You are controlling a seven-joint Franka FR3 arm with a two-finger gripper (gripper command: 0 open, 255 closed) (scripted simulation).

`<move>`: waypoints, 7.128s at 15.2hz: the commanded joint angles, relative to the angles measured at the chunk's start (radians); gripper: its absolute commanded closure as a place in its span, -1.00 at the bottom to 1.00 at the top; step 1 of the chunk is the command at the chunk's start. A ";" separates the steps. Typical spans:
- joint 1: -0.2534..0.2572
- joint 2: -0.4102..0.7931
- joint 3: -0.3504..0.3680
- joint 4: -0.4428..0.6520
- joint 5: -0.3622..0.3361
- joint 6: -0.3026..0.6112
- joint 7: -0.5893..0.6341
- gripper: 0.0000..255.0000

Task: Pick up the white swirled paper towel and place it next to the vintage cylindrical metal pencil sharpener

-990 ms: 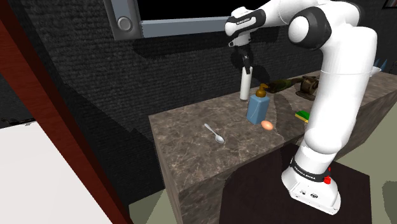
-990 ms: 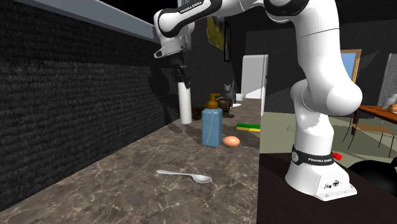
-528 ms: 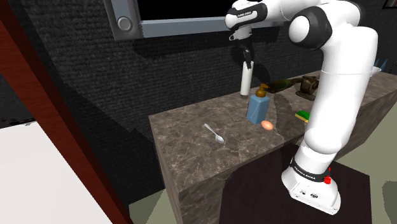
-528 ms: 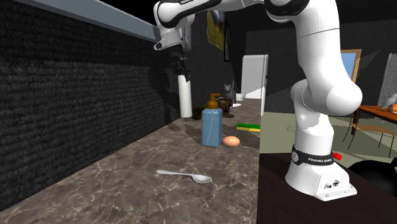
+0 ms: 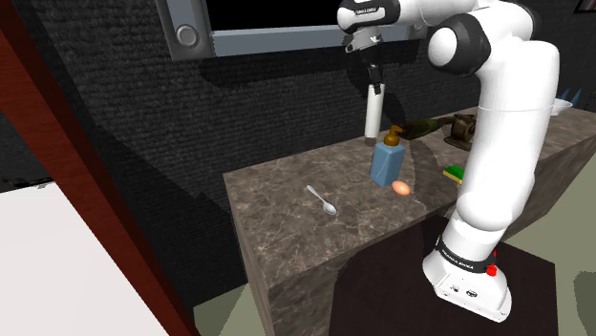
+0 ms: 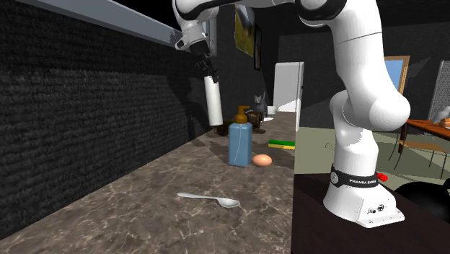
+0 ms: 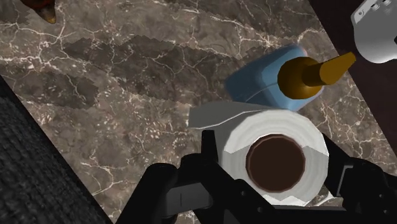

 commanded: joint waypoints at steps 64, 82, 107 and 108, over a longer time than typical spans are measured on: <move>-0.873 0.419 -0.232 0.633 0.215 0.052 -0.959 1.00; -0.731 0.295 -0.250 0.164 0.149 0.379 -0.898 1.00; -0.703 0.317 -0.236 -0.072 0.154 0.623 -0.858 1.00; -0.703 0.317 -0.236 -0.072 0.154 0.623 -0.858 1.00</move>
